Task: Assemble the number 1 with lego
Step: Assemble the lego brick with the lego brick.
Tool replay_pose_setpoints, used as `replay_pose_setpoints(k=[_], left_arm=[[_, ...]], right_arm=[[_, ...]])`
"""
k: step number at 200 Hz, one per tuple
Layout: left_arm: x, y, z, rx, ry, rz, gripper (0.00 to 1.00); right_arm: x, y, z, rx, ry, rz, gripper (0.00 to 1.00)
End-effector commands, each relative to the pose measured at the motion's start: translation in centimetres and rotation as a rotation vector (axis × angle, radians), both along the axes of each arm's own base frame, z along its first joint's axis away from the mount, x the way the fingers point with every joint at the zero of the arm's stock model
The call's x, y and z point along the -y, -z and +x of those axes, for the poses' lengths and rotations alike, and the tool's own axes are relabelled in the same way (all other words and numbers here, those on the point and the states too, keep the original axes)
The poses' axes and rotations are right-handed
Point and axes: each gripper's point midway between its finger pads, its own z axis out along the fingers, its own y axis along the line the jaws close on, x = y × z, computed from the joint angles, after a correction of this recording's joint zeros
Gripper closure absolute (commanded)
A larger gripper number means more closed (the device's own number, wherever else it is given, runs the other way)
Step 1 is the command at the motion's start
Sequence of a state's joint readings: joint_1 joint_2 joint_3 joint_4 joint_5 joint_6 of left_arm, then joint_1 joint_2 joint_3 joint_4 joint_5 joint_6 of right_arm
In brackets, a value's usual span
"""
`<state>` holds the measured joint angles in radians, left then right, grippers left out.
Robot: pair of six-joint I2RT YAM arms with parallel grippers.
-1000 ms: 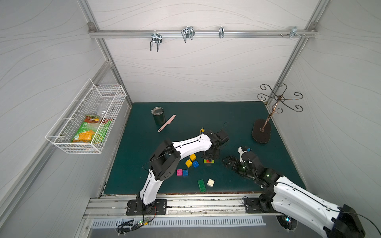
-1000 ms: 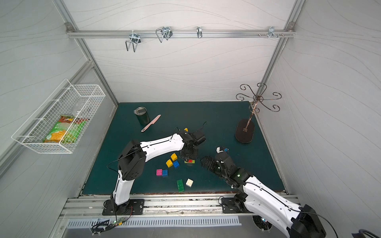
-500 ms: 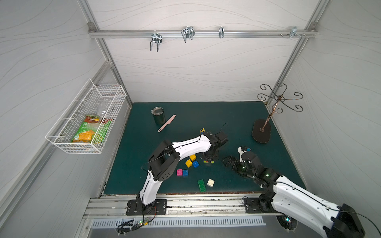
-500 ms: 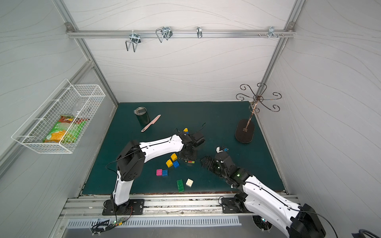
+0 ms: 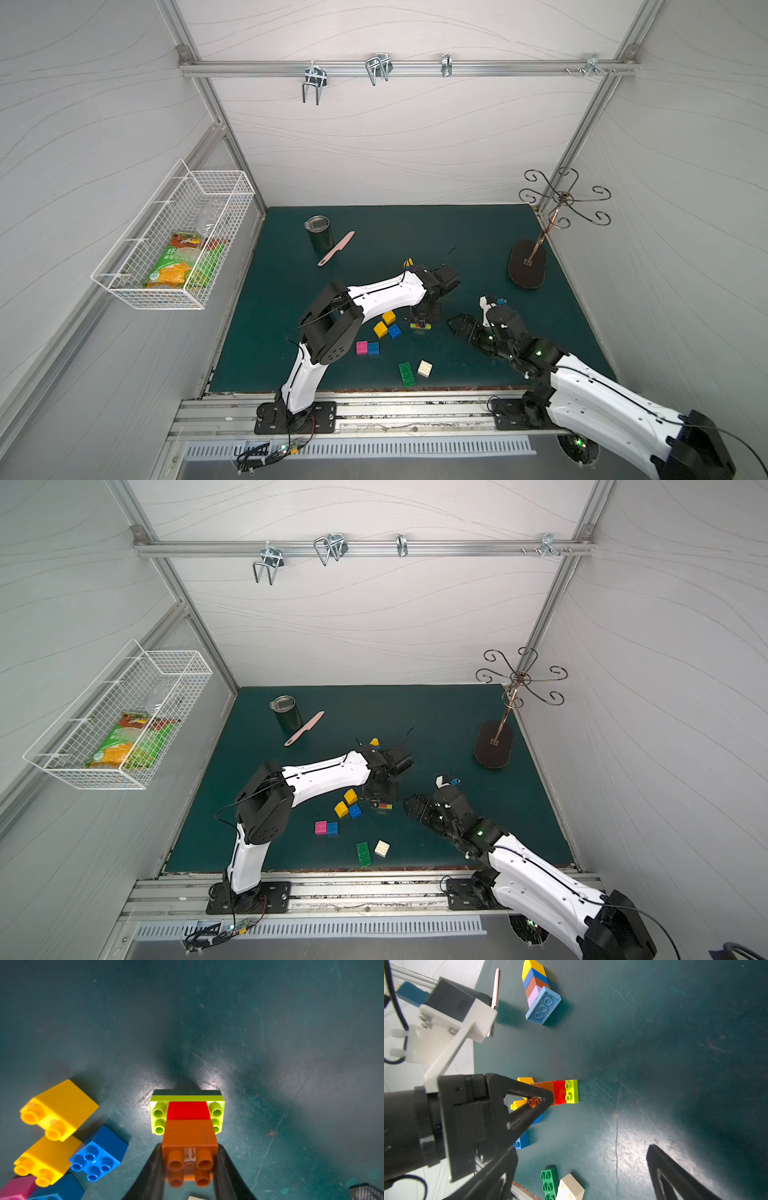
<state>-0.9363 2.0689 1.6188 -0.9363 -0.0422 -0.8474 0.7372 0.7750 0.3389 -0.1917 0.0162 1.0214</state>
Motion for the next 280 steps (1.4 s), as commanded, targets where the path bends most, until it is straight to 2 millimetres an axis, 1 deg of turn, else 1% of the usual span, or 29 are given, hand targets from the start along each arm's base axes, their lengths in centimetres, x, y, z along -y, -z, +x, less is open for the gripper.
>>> replay_pose_setpoints(k=[1, 25, 49, 66, 84, 99, 133, 168, 190, 205, 222, 239, 258, 271, 280], left_arm=[[-1.6, 4.4, -0.6, -0.076, -0.016, 0.089, 0.93], [-1.8, 5.7, -1.0, -0.100, -0.018, 0.095, 0.93], [-1.8, 6.2, -1.0, -0.109, -0.019, 0.101, 0.93], [-2.0, 6.1, -0.9, -0.108, -0.021, 0.100, 0.93], [-2.0, 5.3, -0.7, -0.094, -0.023, 0.094, 0.91], [-1.9, 4.1, -0.2, -0.075, -0.025, 0.087, 0.87], [-1.2, 0.8, 0.7, -0.025, -0.015, 0.058, 0.71], [-0.5, -2.8, 1.7, 0.024, 0.003, 0.034, 0.50], [-0.6, -4.8, 2.1, 0.053, 0.004, 0.032, 0.39], [-0.9, -6.1, 2.0, 0.066, 0.000, 0.023, 0.32], [-1.3, -7.4, 1.5, 0.087, -0.004, 0.014, 0.26], [-1.6, -8.6, 0.2, 0.115, 0.006, 0.013, 0.22], [-1.2, -9.2, -2.4, 0.141, 0.051, 0.009, 0.20], [-1.0, -8.7, -4.7, 0.146, 0.091, 0.005, 0.19], [-1.2, -8.2, -6.2, 0.149, 0.108, 0.011, 0.19]], right_arm=[[0.0, 0.0, 0.0, 0.002, -0.003, 0.006, 0.01], [0.0, 0.0, 0.1, 0.001, -0.003, 0.007, 0.01], [0.1, 0.1, 0.1, 0.000, -0.001, 0.006, 0.01], [0.1, 0.1, 0.1, 0.000, -0.002, 0.004, 0.01], [0.1, 0.0, 0.1, 0.003, -0.002, 0.004, 0.01], [0.2, 0.0, 0.1, 0.006, 0.001, 0.001, 0.01], [0.3, -0.1, 0.1, 0.012, 0.004, 0.000, 0.01], [0.5, -0.3, 0.1, 0.017, 0.005, -0.001, 0.01], [0.5, -0.4, 0.0, 0.021, 0.003, -0.003, 0.01], [0.6, -0.4, -0.1, 0.022, 0.004, 0.001, 0.01], [0.7, -0.4, -0.2, 0.022, 0.007, 0.002, 0.01], [0.9, -0.2, -0.2, 0.017, 0.022, 0.001, 0.01], [1.8, 0.3, -0.2, 0.014, 0.064, -0.010, 0.01], [2.3, 0.6, -0.2, 0.017, 0.095, -0.007, 0.01], [2.7, 0.6, -0.2, 0.025, 0.112, 0.004, 0.01]])
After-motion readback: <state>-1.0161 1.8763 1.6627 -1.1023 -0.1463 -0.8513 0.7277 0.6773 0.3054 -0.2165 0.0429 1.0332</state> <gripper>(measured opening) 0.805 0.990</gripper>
